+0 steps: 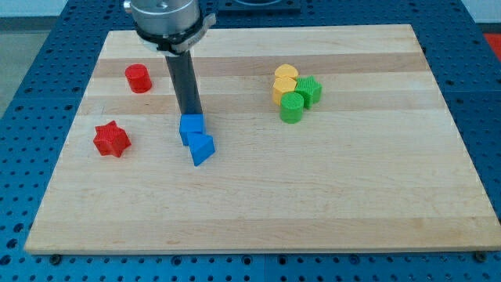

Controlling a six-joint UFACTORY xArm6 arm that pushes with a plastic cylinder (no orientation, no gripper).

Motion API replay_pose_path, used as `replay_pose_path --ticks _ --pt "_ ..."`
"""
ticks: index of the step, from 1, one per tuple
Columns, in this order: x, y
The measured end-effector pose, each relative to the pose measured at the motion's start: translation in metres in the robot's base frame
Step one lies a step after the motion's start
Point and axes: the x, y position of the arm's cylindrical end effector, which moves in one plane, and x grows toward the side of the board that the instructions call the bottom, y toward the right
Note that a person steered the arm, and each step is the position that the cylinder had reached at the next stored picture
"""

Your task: Place the red blocks into the blue blocks

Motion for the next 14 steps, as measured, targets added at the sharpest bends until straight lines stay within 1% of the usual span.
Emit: replay_pose_path --ticks 1,2,4,5,7,8,9,10,11,12,14 --pt "-0.004 -0.012" --pt "-0.047 -0.054" --pt "-0.145 -0.088" --pt "-0.142 -0.120" --pt "-0.043 -0.120" --pt "-0.046 -0.120" --pt "-0.080 -0.120" --pt "-0.085 -0.114" --pt "-0.056 -0.089" --pt "-0.023 -0.079" --pt "-0.028 -0.097"
